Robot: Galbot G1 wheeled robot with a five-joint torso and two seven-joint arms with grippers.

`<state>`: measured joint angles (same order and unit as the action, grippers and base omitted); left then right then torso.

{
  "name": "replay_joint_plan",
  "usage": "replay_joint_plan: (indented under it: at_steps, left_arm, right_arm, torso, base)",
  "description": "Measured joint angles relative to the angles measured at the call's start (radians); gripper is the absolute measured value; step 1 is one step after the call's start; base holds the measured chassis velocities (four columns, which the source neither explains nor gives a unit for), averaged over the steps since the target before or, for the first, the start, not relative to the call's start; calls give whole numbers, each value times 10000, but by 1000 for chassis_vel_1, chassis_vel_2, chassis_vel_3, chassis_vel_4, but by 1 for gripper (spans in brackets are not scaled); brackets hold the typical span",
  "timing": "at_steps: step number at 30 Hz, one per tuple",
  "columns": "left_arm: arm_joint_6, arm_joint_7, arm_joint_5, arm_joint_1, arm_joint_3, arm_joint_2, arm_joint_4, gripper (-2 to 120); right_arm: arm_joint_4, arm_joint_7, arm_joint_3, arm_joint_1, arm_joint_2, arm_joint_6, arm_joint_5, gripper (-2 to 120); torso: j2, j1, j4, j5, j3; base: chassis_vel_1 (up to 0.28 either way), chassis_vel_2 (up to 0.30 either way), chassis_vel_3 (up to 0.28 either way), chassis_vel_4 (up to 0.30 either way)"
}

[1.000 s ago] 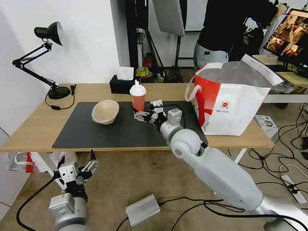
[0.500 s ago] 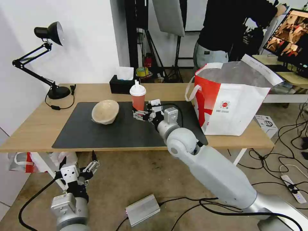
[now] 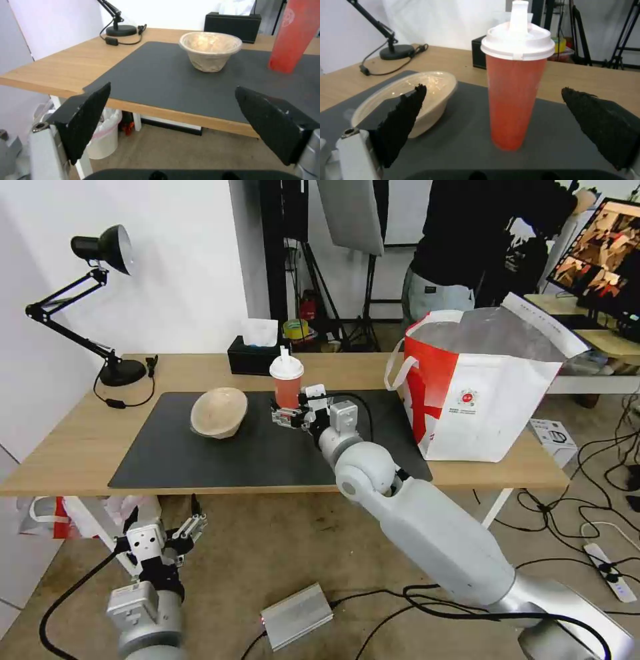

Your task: Pick up the trash from the table and place it into the takeout bag.

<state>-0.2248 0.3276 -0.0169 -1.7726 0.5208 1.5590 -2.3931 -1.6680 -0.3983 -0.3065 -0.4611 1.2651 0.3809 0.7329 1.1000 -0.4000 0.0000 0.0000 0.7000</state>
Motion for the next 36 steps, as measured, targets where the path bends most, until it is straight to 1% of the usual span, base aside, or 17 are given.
replay_joint_plan:
  at_steps: [10,16,20,30,36]
  left_arm:
    - [1,0,9,-35,47,-14,-11,100]
    - [2,0,8,-38,56,-15,-17,100]
    - [3,0,12,-99,47,-9,-127,100]
    - [17,1,55,-162,39,1,-172,100]
    - [17,2,54,-175,67,-31,-188,100]
  right_arm:
    - [721,55,9,330,303,33,-105,100]
    - [948,87,47,401,448,33,-151,100]
    - [1272,102,83,450,700,22,-251,100]
    - [1644,127,157,504,1030,2,-402,100]
    - [1762,127,161,584,1099,13,-413,100]
  torso:
    - [0,0,1,0,0]
    - [0,0,0,0,0]
    - [0,0,1,0,0]
    - [0,0,0,0,0]
    - [0,0,0,0,0]
  base:
    - [0,0,0,0]
    - [0,0,0,0]
    - [0,0,0,0]
    - [0,0,0,0]
    - [0,0,0,0]
